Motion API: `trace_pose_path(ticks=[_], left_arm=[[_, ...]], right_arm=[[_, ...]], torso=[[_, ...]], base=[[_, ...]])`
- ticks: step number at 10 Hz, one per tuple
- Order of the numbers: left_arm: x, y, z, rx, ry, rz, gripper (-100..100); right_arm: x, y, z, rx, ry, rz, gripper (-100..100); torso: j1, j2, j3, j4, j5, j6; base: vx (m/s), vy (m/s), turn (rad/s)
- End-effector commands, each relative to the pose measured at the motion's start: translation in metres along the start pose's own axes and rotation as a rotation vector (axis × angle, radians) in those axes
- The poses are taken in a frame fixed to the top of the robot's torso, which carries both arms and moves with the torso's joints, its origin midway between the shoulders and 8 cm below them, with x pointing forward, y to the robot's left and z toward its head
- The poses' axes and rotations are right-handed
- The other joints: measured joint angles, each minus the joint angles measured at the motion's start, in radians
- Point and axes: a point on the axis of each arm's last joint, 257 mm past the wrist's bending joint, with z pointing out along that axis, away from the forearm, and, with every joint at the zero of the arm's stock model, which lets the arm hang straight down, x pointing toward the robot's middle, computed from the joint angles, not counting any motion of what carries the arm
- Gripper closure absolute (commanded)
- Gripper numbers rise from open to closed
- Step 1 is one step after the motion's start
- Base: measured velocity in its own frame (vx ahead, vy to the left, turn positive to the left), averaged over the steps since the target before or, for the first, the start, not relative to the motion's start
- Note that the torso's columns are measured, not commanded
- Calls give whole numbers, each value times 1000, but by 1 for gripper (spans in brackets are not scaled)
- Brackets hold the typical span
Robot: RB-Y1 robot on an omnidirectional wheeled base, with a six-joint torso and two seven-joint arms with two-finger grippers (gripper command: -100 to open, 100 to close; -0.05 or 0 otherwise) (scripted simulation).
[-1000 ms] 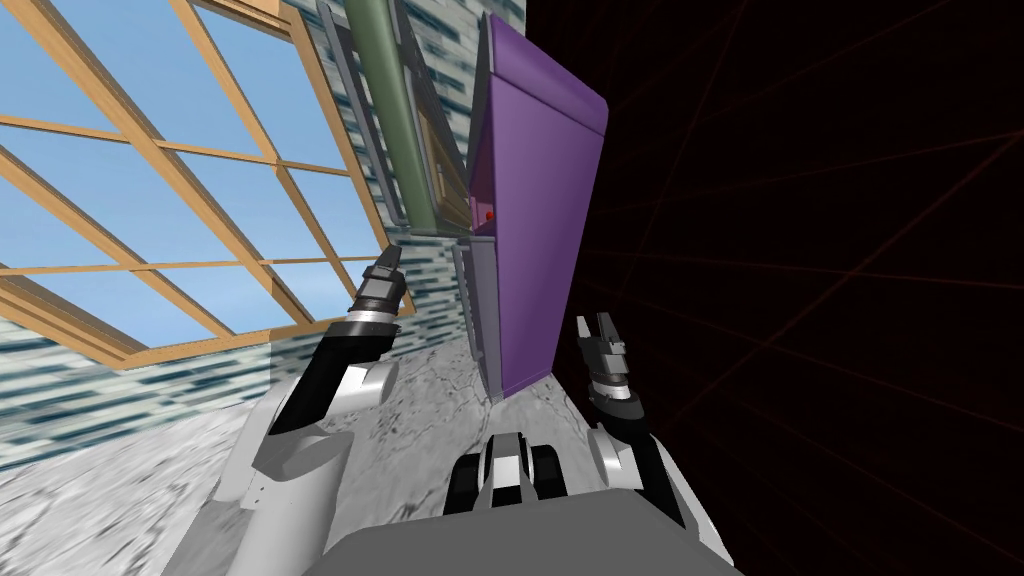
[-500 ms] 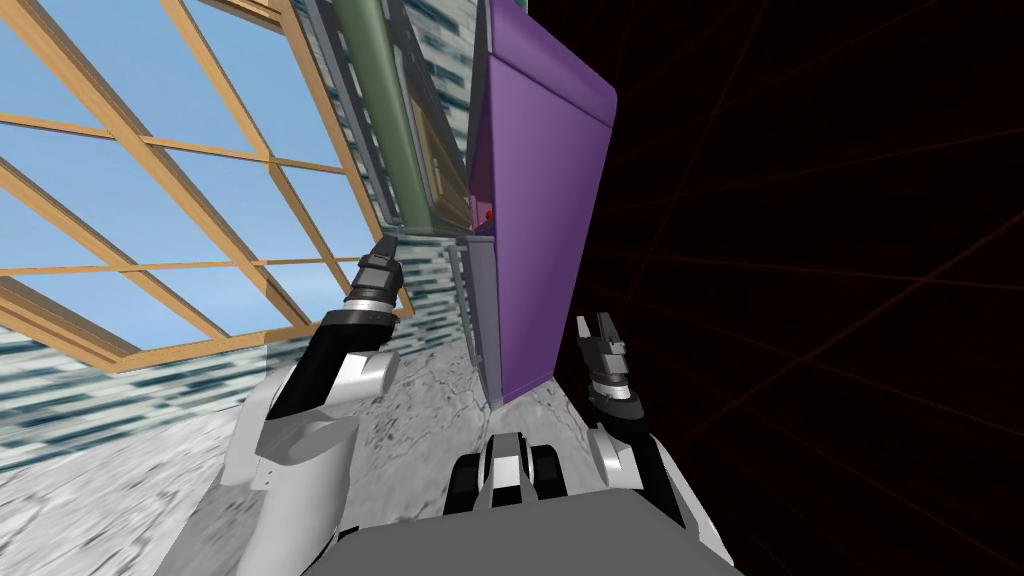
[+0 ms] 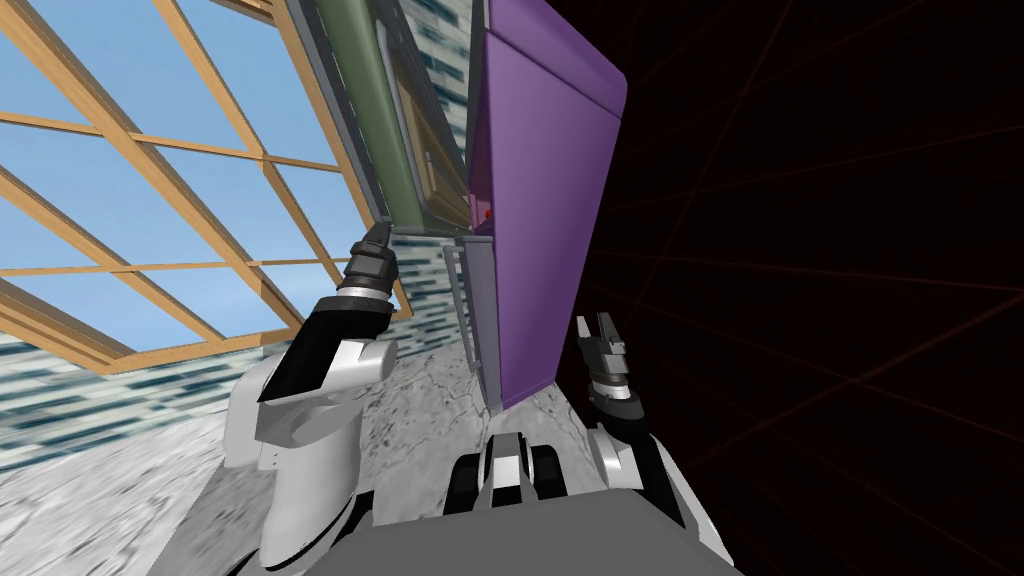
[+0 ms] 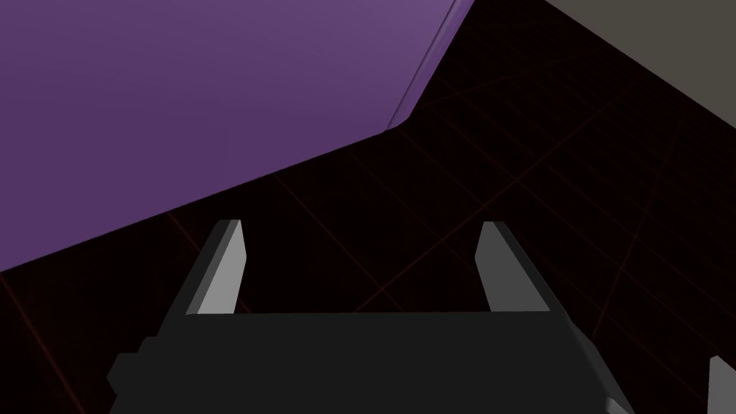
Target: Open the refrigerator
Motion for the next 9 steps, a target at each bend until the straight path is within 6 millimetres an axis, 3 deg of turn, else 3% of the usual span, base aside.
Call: trace_pose_path(ticks=[1, 9], left_arm=[[-6, -3, 9, -24, -23, -3, -100], [-27, -12, 29, -97, -88, -41, -100]], right_arm=[[0, 0, 0, 0, 0, 0, 0], [0, 0, 0, 0, 0, 0, 0]], torso=[[0, 1, 0, 0, 0, 0], [0, 1, 1, 0, 0, 0]], base=[[72, -22, 24], [80, -20, 21]])
